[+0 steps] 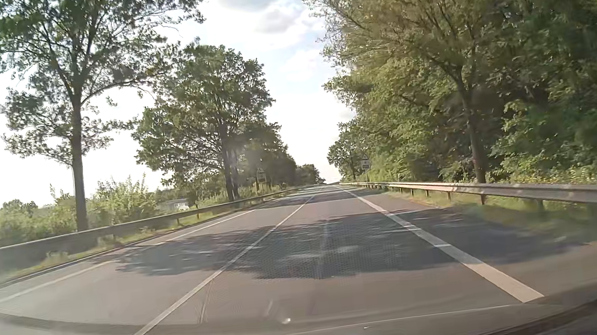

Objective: Follow the waypoints while adhering to traffic rules and regulations

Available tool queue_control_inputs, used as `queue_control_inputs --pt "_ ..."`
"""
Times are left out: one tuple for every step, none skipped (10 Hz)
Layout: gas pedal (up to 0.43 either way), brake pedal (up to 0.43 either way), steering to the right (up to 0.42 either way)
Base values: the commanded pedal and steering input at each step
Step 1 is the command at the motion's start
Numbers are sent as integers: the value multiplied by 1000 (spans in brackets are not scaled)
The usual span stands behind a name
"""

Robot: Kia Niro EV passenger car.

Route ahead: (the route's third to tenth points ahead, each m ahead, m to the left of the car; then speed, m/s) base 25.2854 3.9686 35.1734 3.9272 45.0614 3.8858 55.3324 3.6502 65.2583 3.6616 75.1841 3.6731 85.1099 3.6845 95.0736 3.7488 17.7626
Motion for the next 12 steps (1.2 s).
queue_control_inputs --pt "220 6 4" --pt "220 6 4" --pt "220 6 4" --pt "220 6 4" --pt "220 6 4" --pt "220 6 4" --pt "220 6 5" --pt "220 6 5" --pt "220 6 5" --pt "220 6 4" --pt "220 6 4" --pt "220 6 4"
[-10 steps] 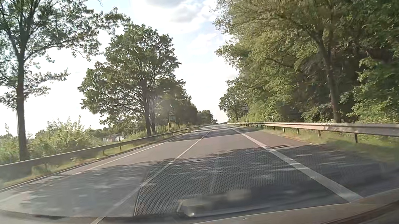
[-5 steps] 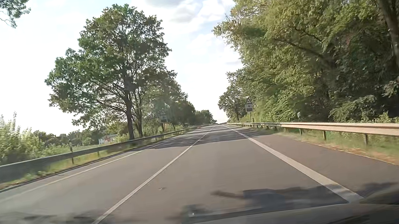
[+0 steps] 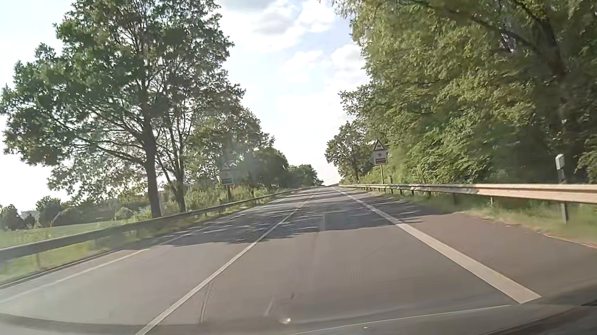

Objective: Follow the waypoints while adhering to traffic rules and regulations

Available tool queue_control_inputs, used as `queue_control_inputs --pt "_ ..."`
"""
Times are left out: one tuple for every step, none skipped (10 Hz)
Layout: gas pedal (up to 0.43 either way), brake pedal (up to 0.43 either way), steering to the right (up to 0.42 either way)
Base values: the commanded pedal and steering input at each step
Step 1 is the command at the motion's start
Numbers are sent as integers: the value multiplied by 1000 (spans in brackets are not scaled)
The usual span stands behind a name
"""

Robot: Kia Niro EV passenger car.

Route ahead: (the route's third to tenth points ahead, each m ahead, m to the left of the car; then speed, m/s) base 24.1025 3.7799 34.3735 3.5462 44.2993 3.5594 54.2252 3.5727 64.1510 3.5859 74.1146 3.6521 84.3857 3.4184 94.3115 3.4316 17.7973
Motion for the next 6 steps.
queue_control_inputs --pt "220 6 4" --pt "220 6 4" --pt "220 6 4" --pt "220 6 2" --pt "220 6 1" --pt "220 6 1"
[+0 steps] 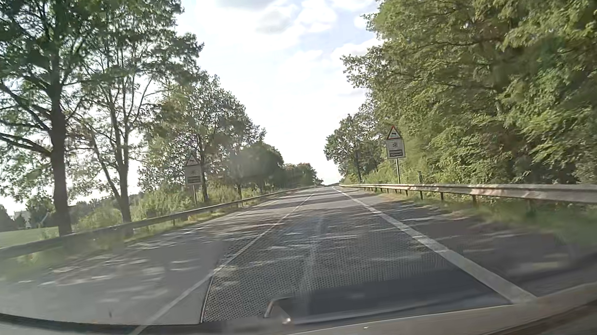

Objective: Follow the waypoints while adhering to traffic rules and regulations

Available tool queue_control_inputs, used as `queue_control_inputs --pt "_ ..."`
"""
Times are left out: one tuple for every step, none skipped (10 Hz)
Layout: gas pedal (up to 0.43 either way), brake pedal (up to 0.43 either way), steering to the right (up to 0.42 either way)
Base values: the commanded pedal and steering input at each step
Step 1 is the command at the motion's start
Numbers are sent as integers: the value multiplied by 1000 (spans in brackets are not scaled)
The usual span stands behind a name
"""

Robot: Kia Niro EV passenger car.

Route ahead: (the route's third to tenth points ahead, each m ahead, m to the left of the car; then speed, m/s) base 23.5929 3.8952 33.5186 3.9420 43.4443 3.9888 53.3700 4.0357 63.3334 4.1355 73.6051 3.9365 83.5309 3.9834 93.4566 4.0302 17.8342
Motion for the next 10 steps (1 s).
queue_control_inputs --pt "220 6 0" --pt "220 6 1" --pt "209 6 1" --pt "209 6 1" --pt "209 6 1" --pt "209 6 1" --pt "209 6 1" --pt "209 6 1" --pt "209 6 1" --pt "209 6 1"
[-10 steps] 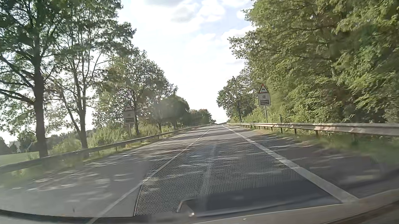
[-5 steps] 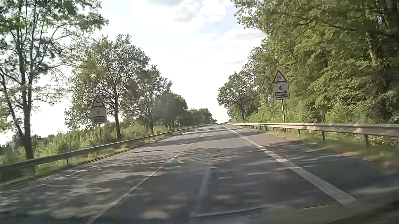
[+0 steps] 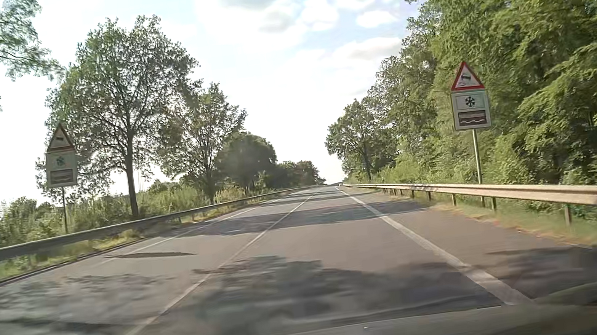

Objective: Follow the waypoints while adhering to traffic rules and regulations

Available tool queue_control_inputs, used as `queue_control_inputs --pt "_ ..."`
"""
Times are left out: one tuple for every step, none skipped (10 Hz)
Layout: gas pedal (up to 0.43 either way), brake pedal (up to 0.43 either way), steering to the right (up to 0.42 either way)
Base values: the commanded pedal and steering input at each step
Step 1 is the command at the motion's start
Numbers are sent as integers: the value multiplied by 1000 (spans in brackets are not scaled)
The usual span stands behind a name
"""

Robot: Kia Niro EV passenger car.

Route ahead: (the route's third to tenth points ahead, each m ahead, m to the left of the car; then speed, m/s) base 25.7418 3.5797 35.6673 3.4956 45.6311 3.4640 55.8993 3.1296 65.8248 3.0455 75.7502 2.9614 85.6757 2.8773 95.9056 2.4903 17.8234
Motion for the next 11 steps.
queue_control_inputs --pt "209 6 1" --pt "209 6 1" --pt "209 6 1" --pt "209 6 2" --pt "209 6 2" --pt "209 6 2" --pt "209 6 2" --pt "209 6 2" --pt "209 6 3" --pt "209 6 3" --pt "209 6 3"
